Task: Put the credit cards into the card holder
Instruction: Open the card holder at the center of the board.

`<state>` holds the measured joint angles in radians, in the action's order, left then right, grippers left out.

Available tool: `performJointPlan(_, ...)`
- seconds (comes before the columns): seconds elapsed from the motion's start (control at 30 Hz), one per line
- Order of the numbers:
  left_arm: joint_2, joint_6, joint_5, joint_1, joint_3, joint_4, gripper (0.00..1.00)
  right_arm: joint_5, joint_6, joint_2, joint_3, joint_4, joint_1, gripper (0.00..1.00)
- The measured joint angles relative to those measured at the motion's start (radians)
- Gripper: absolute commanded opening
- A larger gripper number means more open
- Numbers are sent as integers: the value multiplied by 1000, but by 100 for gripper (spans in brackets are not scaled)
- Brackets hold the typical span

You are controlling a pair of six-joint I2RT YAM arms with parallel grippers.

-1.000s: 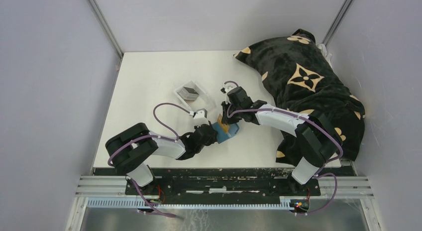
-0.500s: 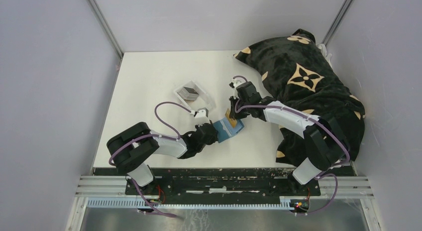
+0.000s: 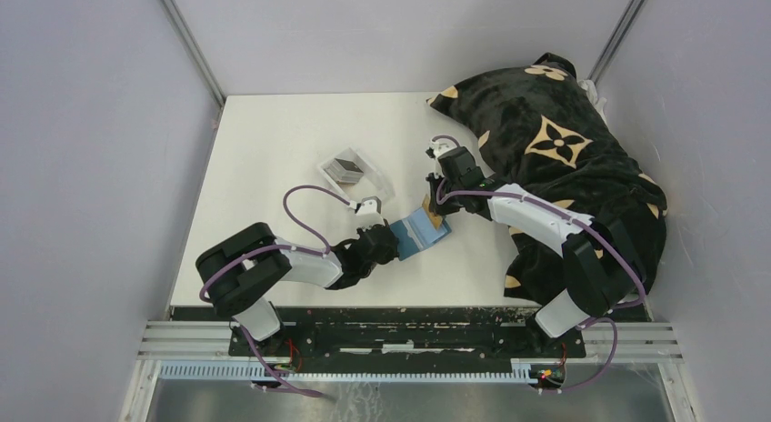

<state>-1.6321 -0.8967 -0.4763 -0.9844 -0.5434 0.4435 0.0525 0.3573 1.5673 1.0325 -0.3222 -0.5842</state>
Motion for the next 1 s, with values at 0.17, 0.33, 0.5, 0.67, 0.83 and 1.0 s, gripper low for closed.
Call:
performJointPlan(0.17, -4, 0, -2, 0, -3, 0, 3, -57, -25, 0, 0, -23, 0, 1)
performJointPlan(0.33, -6, 0, -2, 0, -4, 2, 3, -122, -47, 0, 0, -43, 0, 1)
performJointPlan(0.5, -11, 0, -4, 0, -7, 4, 3, -162, -63, 0, 3, -59, 0, 1)
performJointPlan(0.67, -11, 0, -4, 0, -7, 5, 3, -167, -68, 2, 9, -58, 0, 1)
performJointPlan(0.83, -11, 0, -4, 0, -7, 5, 3, -156, -67, 15, 9, -48, 0, 1)
performJointPlan(1.0, -13, 0, -4, 0, -7, 7, 3, -135, -67, 38, 9, -35, 0, 1)
